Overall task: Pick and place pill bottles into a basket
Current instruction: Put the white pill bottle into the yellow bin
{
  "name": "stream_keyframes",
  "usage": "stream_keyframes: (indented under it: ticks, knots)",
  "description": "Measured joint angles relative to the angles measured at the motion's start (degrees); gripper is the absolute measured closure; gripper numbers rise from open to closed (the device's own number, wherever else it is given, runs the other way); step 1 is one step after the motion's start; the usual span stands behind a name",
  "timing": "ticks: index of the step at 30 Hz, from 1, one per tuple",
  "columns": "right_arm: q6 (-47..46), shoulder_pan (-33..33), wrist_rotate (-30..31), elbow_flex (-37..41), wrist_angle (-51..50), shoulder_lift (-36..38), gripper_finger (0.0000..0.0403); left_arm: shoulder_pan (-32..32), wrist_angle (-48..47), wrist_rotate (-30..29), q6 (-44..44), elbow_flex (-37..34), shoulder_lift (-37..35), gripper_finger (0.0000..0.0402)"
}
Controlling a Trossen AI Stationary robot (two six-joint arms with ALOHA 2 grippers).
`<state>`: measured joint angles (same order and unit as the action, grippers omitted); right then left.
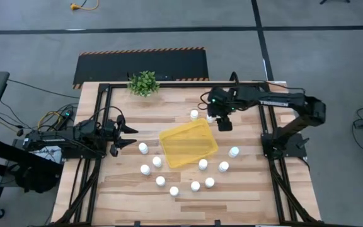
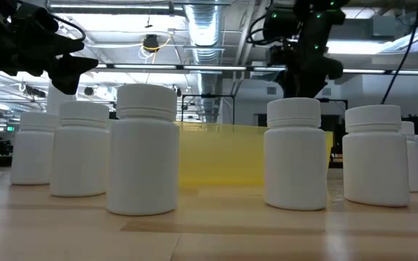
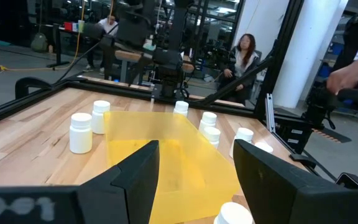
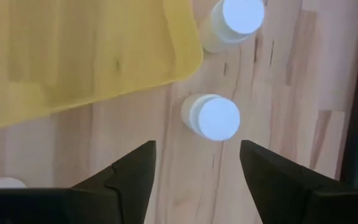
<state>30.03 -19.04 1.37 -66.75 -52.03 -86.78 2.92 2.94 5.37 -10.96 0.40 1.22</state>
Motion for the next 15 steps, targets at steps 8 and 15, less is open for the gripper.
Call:
stream_keyframes:
  ticks: [8,15]
  knots:
    - [4.6,-2.21,-0.02,-0.47,0.6,-5.21,0.0174,-0.01,-0.02,0.0,0.0,0.0,0.0,0.0207]
    - [6.48,-3.67,0.02,-0.47,3.41,-9.12,0.0174,0.01,-0.02,0.02,0.0,0.0,0.0,0.0207]
